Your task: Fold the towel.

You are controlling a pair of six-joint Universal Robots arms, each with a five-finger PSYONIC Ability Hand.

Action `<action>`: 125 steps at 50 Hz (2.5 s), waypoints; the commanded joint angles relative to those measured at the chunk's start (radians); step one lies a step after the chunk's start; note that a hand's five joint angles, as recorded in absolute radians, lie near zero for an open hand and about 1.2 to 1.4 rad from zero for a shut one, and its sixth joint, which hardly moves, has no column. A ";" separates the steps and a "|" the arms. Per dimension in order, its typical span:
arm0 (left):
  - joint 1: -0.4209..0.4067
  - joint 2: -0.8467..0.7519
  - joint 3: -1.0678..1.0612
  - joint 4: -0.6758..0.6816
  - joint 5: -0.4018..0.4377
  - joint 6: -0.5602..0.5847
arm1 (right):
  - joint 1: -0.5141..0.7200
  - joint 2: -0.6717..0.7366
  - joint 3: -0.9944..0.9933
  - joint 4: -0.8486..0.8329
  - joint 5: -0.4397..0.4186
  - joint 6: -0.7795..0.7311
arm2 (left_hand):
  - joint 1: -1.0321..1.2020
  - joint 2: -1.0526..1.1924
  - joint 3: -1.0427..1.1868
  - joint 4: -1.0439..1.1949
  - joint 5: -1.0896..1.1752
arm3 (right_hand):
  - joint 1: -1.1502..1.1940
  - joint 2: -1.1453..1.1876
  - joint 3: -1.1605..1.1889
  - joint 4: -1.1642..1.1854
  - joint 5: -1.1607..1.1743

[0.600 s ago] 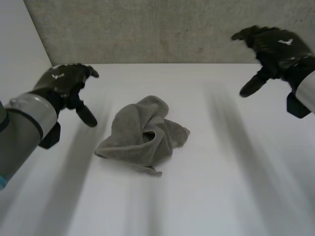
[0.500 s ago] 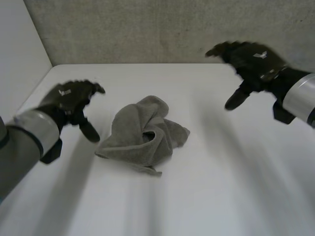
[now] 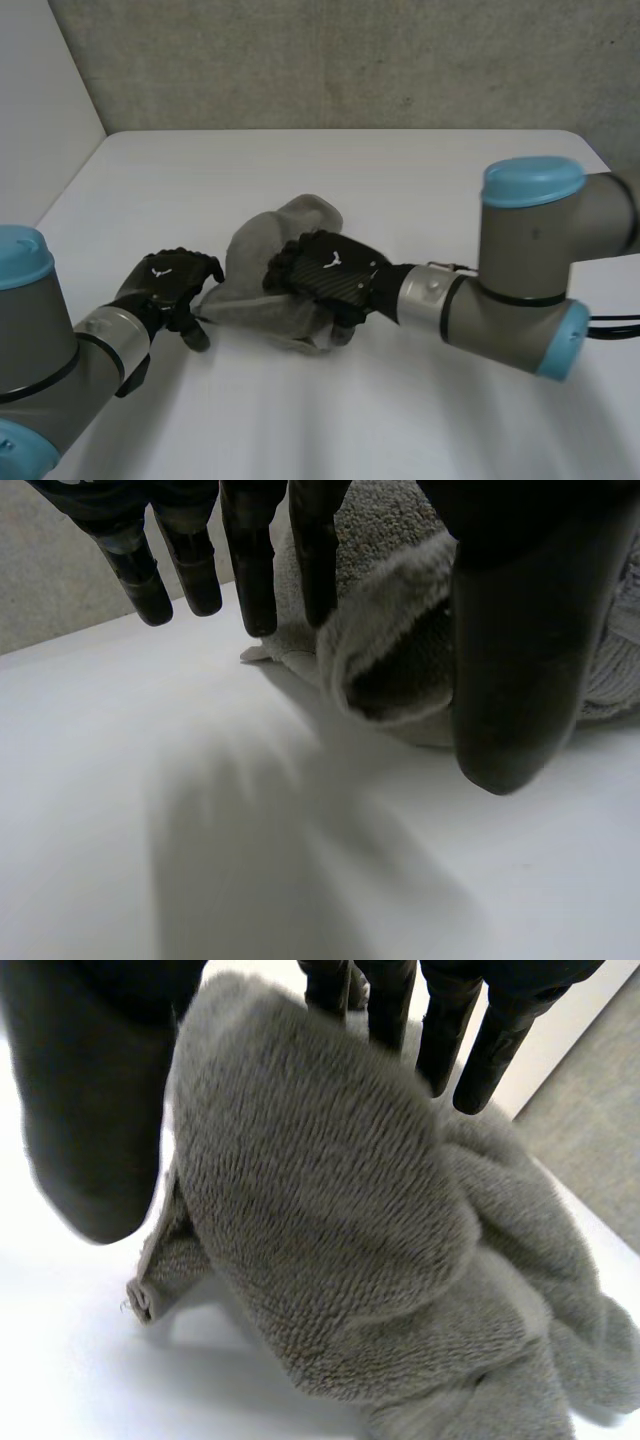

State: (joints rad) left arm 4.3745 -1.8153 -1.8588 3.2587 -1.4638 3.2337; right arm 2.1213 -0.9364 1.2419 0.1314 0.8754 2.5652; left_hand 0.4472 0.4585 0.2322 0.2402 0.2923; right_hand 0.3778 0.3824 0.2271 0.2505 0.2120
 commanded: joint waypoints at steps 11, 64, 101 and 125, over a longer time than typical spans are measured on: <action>-0.018 0.036 -0.005 0.019 0.013 -0.051 | 0.034 -0.002 -0.007 -0.136 0.191 -0.079 | 0.095 0.084 -0.058 -0.066 0.075 | 0.180 0.175 -0.053 -0.076 0.171; -0.069 -0.127 0.092 0.098 0.036 -0.143 | -0.038 -0.018 -0.006 -0.176 0.332 0.302 | 0.121 0.110 -0.058 -0.066 0.102 | 1.019 1.014 -0.053 -0.076 1.010; -0.067 -0.246 0.491 0.026 0.008 0.029 | -0.095 -0.096 -0.106 -0.125 0.208 0.135 | 0.949 0.938 -0.058 -0.066 0.929 | 1.019 1.014 -0.053 -0.076 1.010; -0.056 0.143 0.324 0.108 0.065 0.099 | -0.181 -0.496 0.205 -0.411 0.300 0.268 | 0.949 0.938 -0.058 -0.066 0.929 | 1.019 1.014 -0.053 -0.076 1.010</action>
State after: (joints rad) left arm 4.3032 -1.6653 -1.2371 3.3610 -1.4717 3.3033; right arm 1.9571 -1.3996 1.2253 -0.3250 1.2523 2.8594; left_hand 1.2970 1.3465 0.2321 0.2402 1.1657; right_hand 1.3214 1.3248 0.2271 0.2505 1.1613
